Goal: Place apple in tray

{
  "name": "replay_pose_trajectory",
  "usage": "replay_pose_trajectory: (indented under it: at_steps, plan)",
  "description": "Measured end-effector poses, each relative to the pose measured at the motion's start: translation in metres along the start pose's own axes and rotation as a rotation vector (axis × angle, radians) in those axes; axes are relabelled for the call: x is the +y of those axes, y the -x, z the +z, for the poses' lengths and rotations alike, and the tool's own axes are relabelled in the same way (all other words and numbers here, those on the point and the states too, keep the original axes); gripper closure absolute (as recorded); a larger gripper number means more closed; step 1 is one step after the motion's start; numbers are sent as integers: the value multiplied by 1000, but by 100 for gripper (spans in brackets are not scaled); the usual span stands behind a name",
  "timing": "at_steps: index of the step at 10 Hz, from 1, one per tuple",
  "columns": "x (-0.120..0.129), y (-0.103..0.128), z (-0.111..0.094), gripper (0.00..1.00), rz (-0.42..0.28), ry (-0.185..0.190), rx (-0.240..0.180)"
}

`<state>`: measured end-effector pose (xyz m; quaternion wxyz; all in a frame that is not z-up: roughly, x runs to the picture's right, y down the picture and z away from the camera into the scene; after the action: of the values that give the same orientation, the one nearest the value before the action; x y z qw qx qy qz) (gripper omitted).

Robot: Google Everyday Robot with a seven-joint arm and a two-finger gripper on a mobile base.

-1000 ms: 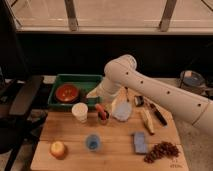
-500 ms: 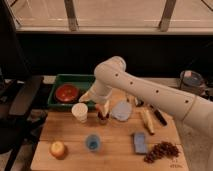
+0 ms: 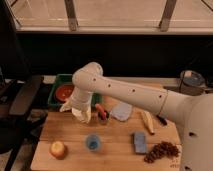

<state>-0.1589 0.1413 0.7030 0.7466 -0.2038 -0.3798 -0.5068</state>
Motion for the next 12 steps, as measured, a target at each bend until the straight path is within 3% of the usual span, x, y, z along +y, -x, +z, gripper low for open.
replay_pose_trajectory:
  at_steps: [2,4,10,12]
  plan:
    - [-6,17,19,20,-26,-12,-46]
    - [-9,45,47,20,-46,-40,-133]
    - [-11,48,50,20,-52,-43,-147]
    - [-16,51,63,20,-59,-40,-173]
